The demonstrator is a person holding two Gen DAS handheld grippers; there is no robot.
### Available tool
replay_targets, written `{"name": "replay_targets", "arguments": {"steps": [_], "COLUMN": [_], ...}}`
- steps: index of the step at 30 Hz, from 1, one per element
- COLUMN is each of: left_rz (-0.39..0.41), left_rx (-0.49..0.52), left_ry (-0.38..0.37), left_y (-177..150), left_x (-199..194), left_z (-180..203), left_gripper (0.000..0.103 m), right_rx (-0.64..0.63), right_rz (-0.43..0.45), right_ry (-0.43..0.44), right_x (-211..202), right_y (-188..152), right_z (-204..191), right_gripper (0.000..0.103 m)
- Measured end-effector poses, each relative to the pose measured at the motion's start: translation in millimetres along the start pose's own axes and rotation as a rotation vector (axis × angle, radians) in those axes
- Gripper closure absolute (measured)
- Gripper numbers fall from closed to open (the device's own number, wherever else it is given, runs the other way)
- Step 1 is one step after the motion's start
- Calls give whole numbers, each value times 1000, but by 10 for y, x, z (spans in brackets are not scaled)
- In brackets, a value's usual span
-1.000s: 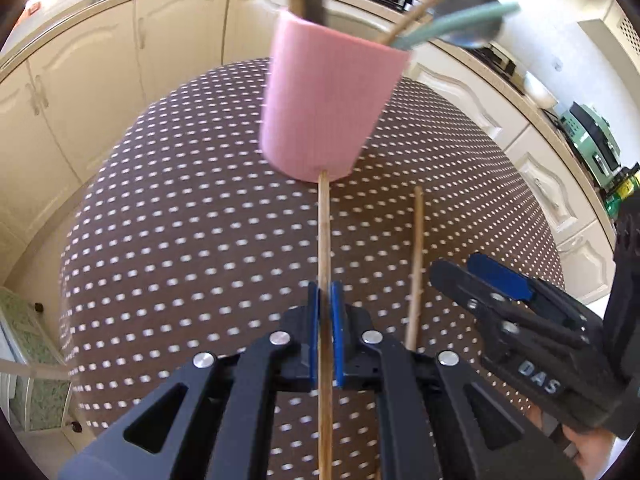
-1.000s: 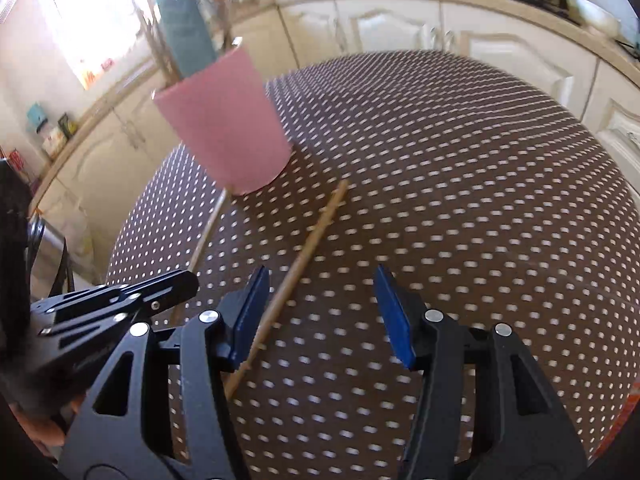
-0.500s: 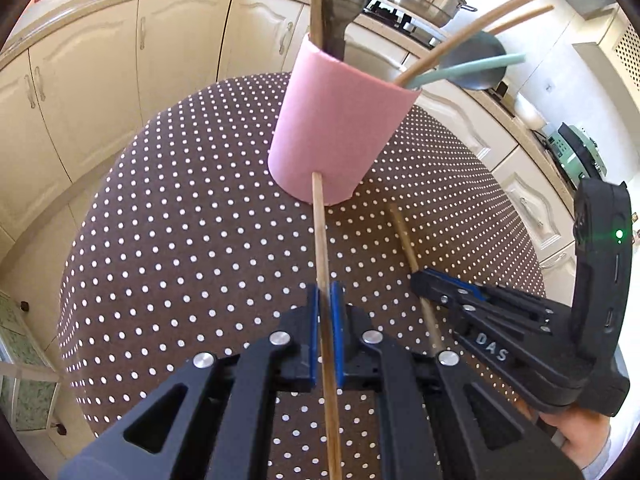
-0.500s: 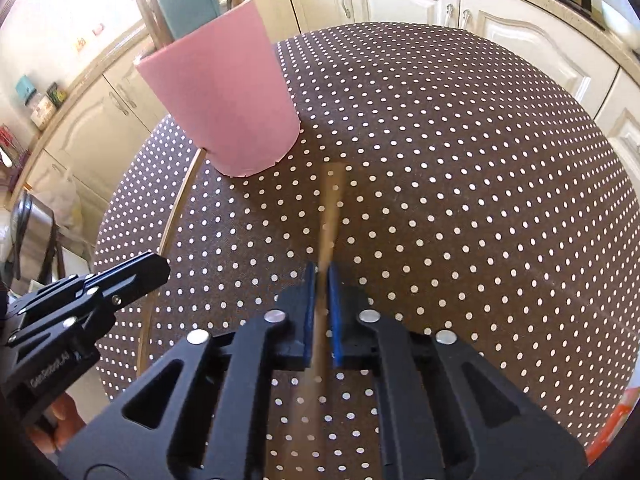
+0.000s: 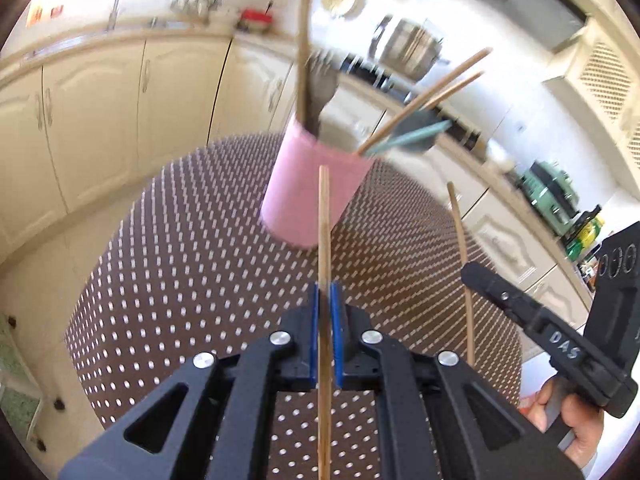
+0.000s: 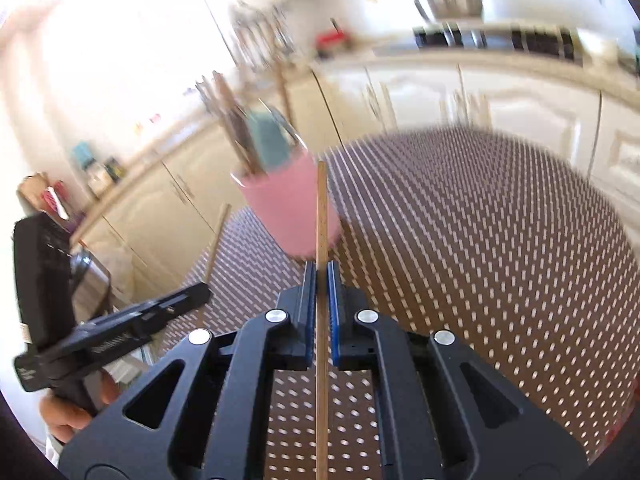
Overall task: Organize utensils
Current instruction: 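Lift both chopsticks up and carry them above the pink cup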
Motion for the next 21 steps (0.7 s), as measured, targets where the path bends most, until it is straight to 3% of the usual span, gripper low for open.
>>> {"name": "replay_targets", "arguments": {"steps": [4, 9, 16, 21], "left_rz": [150, 293, 481, 591], "left_rx": [64, 116, 156, 161], "left_ry": [-35, -94, -131, -149], "left_y": [224, 535, 995, 1332], "left_x": [-279, -521, -686, -696], "left_z": [152, 354, 538, 601], "left_gripper": [97, 97, 97, 97], "right_rx": [-55, -127, -190, -201], "right_rz": [163, 313, 455, 502], "right_ry": [46, 74, 116, 139], "right_x": [-364, -495, -387, -161], "right_y": [294, 619, 1007, 1186], "right_z": [-211, -513, -815, -933], "right_gripper": [97, 97, 97, 97]}}
Point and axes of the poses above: each gripper's, at about its wrist camera, not at the fingertips, and x roughly the way its jaws point, z to its right, y to its top, the point moved 10 cm from there along x, roughly the way its jaws point, and after that the axes turned 2 degrees about -x, right-handed, at the moved point
